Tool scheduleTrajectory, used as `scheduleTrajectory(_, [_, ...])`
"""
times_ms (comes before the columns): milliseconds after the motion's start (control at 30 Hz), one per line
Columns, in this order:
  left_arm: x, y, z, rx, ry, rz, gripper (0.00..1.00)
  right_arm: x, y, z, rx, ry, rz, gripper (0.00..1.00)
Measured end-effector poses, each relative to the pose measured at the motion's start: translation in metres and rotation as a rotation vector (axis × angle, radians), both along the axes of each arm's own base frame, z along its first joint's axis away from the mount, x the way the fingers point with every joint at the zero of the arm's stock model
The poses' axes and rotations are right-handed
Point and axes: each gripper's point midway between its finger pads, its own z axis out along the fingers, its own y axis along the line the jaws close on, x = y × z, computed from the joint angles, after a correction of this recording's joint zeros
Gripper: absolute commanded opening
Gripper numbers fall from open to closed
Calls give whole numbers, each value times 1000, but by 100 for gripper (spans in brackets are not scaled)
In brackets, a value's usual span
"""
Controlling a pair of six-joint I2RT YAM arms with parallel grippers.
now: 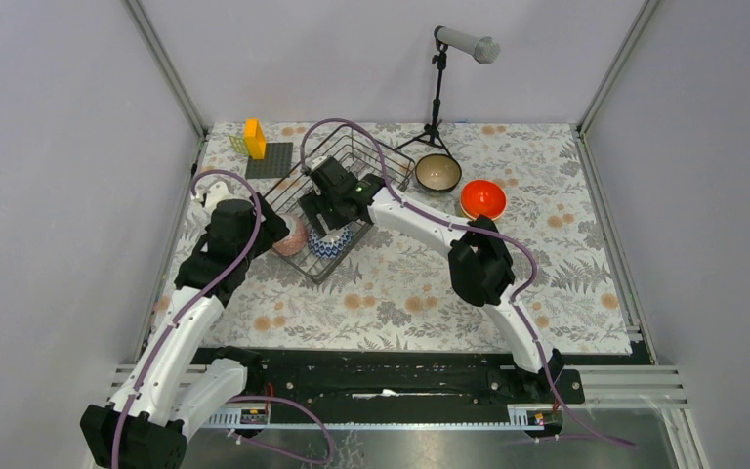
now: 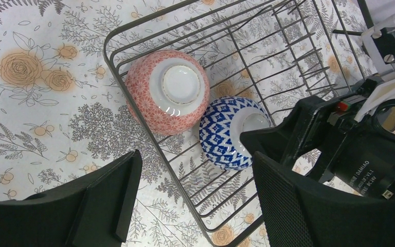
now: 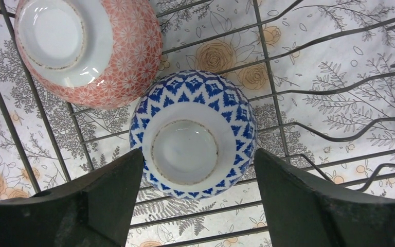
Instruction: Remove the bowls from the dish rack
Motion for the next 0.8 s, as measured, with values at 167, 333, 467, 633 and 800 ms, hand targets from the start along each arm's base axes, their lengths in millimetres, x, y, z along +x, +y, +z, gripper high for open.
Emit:
scheduleTrajectory(167, [1, -1, 1, -3, -6, -7, 83, -5, 3, -5, 15, 23, 15, 87])
scheduleTrajectory(333, [1, -2, 2, -6, -8, -11, 84, -9, 4, -10, 19, 44, 25, 71])
scheduleTrajectory(467, [1, -2, 2, -7, -8, -11, 84, -7, 3, -11, 15, 39, 19, 57])
scheduleTrajectory(633, [1, -2, 2, -6, -8, -11, 83, -3, 4, -6, 17, 19, 6, 64])
scheduleTrajectory(800, [1, -2, 2, -6, -8, -10, 83, -1, 2, -11, -1, 13, 7, 68])
